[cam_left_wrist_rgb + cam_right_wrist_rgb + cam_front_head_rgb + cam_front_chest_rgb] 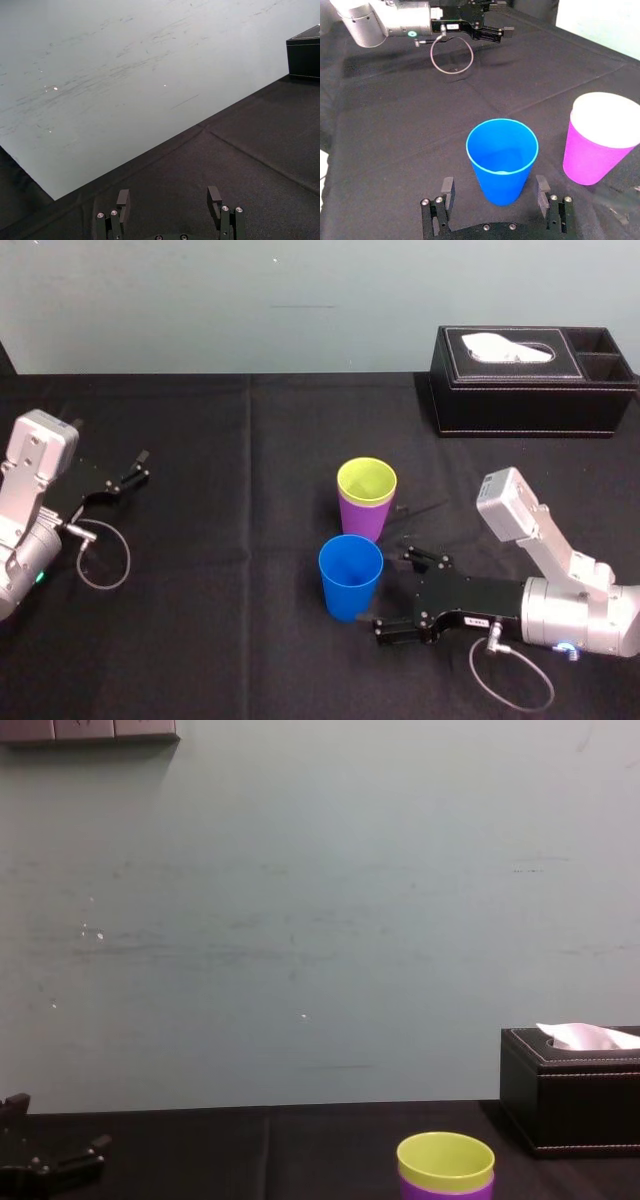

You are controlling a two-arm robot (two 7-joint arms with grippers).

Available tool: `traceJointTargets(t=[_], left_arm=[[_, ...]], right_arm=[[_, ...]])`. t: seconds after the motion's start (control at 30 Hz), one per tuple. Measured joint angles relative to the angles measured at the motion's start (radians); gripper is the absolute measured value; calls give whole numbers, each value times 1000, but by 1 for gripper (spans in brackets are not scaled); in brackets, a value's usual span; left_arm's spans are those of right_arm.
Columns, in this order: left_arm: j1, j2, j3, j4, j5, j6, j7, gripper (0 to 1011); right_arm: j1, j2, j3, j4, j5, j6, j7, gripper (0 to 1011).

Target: Stack the three plastic cups sequentially using one hand.

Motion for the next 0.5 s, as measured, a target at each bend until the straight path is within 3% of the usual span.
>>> traceJointTargets(t=[0.5], left_arm=[[0,0,0,0,0,0,0,1011]], right_arm=[[69,-54,-39,57,-25,-5,13,1003]])
